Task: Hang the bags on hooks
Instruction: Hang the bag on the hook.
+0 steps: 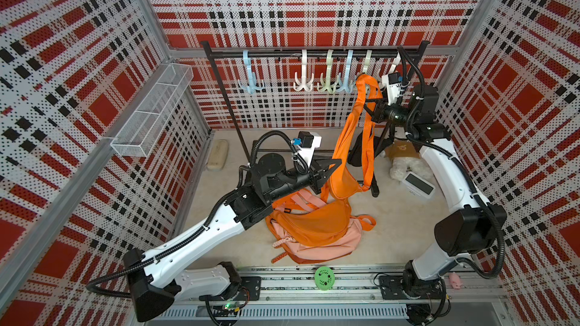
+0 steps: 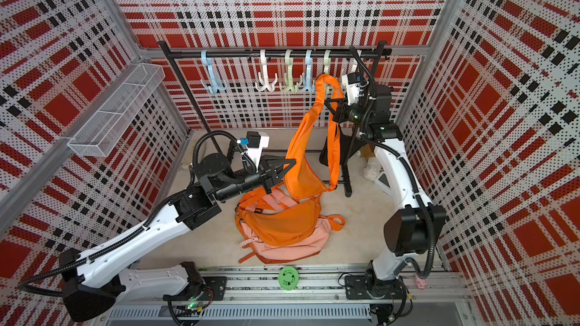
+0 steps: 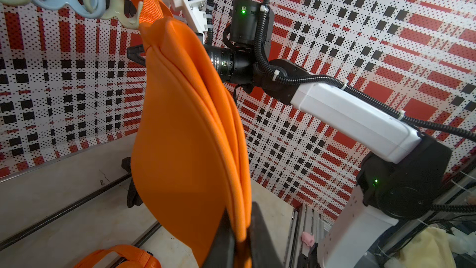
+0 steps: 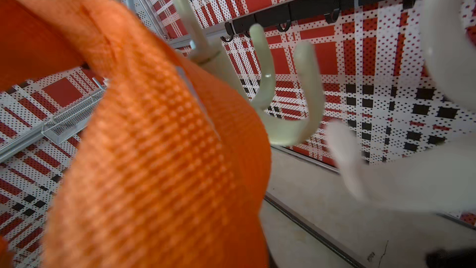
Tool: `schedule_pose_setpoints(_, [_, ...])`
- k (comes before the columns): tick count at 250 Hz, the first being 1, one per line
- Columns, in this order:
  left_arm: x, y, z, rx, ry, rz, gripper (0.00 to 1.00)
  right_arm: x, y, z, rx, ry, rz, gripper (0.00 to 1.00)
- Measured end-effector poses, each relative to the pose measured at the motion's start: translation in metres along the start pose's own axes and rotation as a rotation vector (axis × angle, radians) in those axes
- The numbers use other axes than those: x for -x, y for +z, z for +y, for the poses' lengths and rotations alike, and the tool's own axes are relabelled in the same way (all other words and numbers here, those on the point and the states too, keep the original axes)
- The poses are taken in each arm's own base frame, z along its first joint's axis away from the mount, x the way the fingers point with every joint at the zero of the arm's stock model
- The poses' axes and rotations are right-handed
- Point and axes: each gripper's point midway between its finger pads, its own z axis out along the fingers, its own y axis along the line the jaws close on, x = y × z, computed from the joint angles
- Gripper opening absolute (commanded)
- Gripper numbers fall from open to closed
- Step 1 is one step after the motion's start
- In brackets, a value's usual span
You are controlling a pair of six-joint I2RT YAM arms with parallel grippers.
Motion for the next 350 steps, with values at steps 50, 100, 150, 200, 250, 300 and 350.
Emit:
schedule_pose_setpoints(50, [-0.012,0.001,0.004,0.009,-0.013,0.023,0.00,-0.003,0.006,-0.005,0.006,0.031,0.018,0.00])
schedule_pose_setpoints(100, [-0.025,0.002,0.009,0.020,-0.035,0.051,0.00,-0.014,0.011,-0.011,0.002,0.064,0.052,0.00])
schedule_pose_setpoints(150, [-0.026,0.002,0.008,0.017,-0.038,0.052,0.00,-0.021,0.014,-0.012,0.011,0.085,0.081,0.00])
schedule_pose_setpoints(200, [-0.029,0.004,0.009,0.019,-0.045,0.059,0.00,-0.024,0.015,-0.011,0.003,0.088,0.091,0.06])
schedule_pose_setpoints(250, [-0.057,0.009,0.020,0.042,-0.076,0.118,0.00,-0.032,0.003,-0.015,-0.066,0.077,0.087,0.23])
schedule_pose_setpoints(300, [-0.080,0.010,0.031,0.073,-0.101,0.163,0.41,-0.035,-0.002,-0.017,-0.103,0.075,0.089,0.42])
schedule_pose_setpoints(350, [-0.079,0.010,0.031,0.077,-0.115,0.158,0.76,-0.044,-0.003,-0.024,-0.132,0.091,0.105,0.59])
